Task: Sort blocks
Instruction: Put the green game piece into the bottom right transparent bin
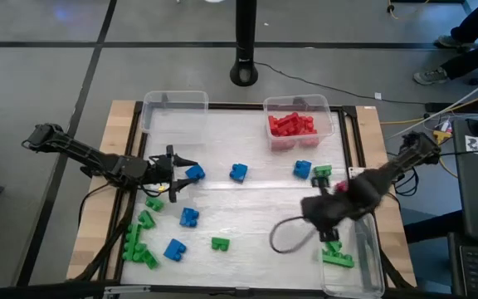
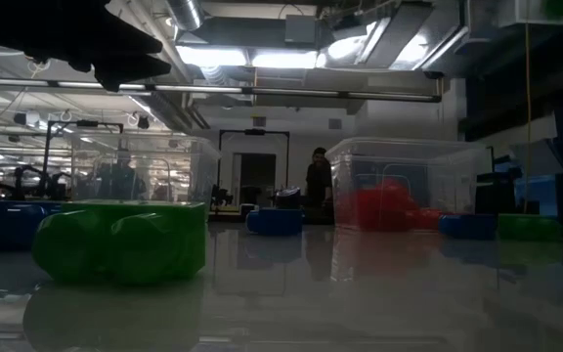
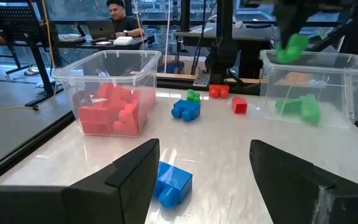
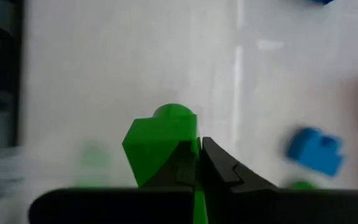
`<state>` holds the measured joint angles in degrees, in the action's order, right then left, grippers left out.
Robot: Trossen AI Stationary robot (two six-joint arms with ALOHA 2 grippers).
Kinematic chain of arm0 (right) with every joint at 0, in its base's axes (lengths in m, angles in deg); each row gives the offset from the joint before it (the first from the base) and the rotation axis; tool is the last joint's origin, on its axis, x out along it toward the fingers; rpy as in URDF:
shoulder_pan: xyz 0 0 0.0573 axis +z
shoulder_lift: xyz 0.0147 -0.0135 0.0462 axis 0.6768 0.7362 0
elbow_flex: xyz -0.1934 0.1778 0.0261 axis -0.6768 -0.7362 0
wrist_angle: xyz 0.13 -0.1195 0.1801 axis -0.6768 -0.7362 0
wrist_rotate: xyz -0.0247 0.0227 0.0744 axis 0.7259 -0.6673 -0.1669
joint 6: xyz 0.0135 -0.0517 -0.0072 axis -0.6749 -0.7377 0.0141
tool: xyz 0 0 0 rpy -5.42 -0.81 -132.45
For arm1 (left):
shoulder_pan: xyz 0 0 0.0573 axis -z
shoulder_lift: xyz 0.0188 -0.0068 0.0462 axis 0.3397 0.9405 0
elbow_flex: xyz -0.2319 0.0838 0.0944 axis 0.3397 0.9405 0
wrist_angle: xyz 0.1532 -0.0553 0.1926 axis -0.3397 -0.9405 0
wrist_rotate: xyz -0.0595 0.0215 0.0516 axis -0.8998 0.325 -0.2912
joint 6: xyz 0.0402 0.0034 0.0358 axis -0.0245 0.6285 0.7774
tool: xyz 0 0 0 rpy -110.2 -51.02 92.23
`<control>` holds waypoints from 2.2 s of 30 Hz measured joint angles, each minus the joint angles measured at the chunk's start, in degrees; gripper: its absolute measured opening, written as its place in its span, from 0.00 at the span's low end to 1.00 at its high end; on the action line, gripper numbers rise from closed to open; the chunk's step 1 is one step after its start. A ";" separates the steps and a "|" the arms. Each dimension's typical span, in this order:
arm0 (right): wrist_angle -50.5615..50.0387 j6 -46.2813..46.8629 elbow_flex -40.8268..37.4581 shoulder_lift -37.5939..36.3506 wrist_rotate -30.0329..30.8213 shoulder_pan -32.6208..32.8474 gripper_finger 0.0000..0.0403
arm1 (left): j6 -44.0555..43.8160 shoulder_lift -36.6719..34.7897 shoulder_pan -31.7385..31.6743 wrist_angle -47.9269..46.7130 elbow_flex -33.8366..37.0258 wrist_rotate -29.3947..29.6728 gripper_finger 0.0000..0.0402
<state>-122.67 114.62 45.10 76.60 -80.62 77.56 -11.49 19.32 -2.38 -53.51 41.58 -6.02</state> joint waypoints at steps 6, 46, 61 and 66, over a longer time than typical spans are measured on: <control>-1.78 18.72 -0.22 -1.04 1.21 11.83 0.02 | -0.20 0.00 0.04 0.14 0.00 0.00 0.60; -1.48 24.17 -13.35 -10.57 -7.73 -1.35 0.66 | -0.72 0.00 0.04 1.24 0.00 0.00 0.60; -0.81 -11.91 -25.73 -9.54 -6.88 -33.42 0.84 | -0.41 0.00 0.04 0.62 0.00 -0.02 0.60; 5.63 -18.94 -33.49 -9.52 -2.71 -37.99 0.93 | -0.13 0.00 0.04 0.65 0.00 -0.02 0.60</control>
<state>-117.05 95.68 11.62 67.08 -83.33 39.57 -11.62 19.32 -2.34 -52.86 41.58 -6.04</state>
